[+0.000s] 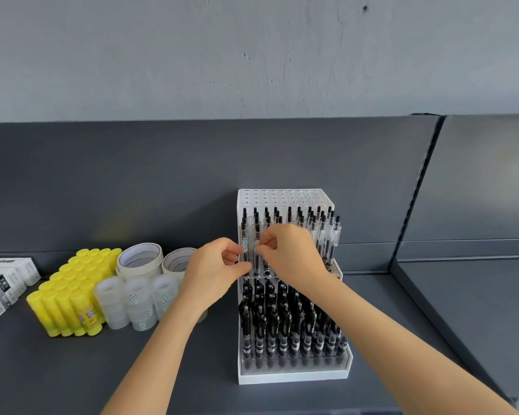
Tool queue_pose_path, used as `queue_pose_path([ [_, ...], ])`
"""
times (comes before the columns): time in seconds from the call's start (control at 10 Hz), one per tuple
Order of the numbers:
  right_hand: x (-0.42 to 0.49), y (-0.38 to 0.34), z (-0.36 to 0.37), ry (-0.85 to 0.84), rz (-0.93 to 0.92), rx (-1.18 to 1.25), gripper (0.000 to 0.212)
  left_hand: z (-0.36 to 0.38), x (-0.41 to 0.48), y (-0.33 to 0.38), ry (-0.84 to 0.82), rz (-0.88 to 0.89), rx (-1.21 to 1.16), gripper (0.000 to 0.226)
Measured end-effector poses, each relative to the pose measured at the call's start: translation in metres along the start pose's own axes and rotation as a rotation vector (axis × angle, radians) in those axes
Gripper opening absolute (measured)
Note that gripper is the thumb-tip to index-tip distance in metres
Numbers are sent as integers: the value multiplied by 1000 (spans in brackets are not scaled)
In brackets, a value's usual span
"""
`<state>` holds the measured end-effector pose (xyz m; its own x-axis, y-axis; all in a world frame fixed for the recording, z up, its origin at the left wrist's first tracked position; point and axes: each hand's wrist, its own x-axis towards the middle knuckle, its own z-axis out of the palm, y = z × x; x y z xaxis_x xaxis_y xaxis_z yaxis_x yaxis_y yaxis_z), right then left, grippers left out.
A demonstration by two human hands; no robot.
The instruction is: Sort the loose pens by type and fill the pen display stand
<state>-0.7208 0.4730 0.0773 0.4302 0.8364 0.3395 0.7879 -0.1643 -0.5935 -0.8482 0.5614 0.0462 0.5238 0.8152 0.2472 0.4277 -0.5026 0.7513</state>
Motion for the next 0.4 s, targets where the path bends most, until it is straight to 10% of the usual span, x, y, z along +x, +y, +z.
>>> queue_pose_path([
  [0.4,-14,0,-8,37,54,40,12,-15,-2,6,-15,83,87,18],
])
